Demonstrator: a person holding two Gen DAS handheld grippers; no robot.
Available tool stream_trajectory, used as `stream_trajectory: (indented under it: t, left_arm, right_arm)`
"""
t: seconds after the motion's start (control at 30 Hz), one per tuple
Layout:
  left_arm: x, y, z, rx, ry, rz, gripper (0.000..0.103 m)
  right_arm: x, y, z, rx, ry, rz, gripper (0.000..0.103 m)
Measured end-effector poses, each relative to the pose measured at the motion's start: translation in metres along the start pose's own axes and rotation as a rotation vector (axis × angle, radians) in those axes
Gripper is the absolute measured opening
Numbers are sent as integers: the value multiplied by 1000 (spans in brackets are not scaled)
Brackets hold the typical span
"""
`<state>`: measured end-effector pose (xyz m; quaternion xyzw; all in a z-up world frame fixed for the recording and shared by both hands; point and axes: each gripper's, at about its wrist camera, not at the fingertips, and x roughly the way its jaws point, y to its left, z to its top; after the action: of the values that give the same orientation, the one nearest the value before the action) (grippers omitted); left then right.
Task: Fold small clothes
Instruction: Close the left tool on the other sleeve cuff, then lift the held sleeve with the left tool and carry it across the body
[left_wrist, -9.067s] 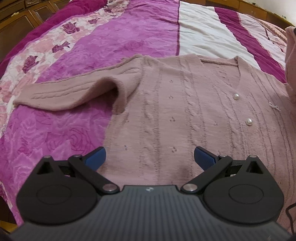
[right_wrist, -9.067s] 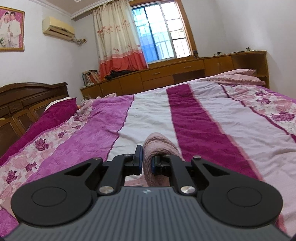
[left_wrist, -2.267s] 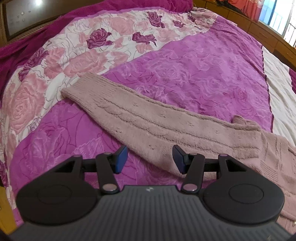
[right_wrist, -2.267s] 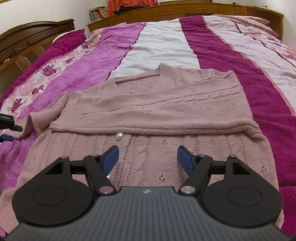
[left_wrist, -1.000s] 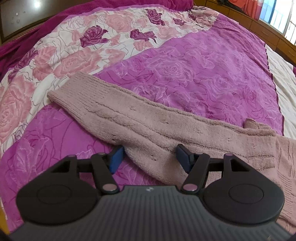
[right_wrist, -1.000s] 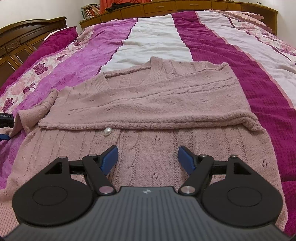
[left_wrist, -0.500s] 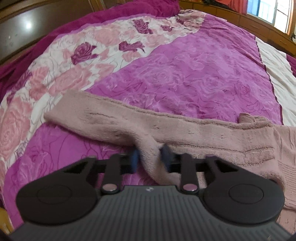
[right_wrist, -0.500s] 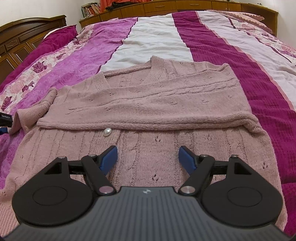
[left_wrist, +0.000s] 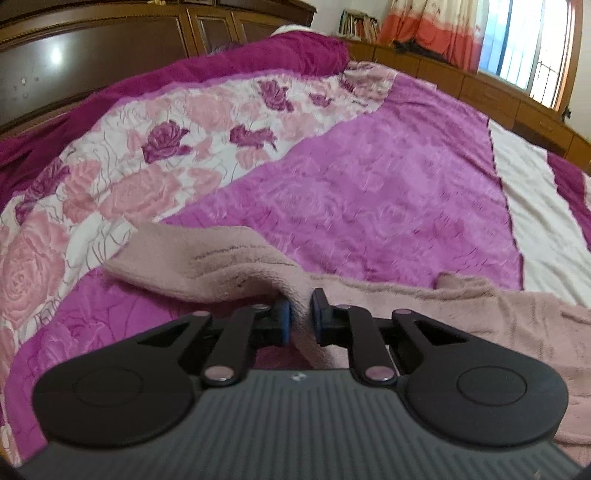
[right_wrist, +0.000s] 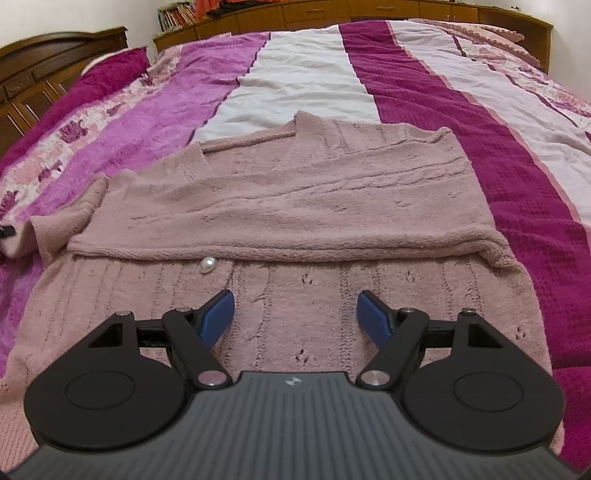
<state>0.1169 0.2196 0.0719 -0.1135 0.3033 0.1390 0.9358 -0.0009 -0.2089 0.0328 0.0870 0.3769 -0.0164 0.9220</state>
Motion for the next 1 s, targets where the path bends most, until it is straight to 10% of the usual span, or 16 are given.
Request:
stream_trajectory:
  t: [1.0]
  left_arm:
    - [-80, -57, 29, 13, -145, -172, 14]
  right_arm:
    - [-1, -13, 0, 54, 29, 24, 92]
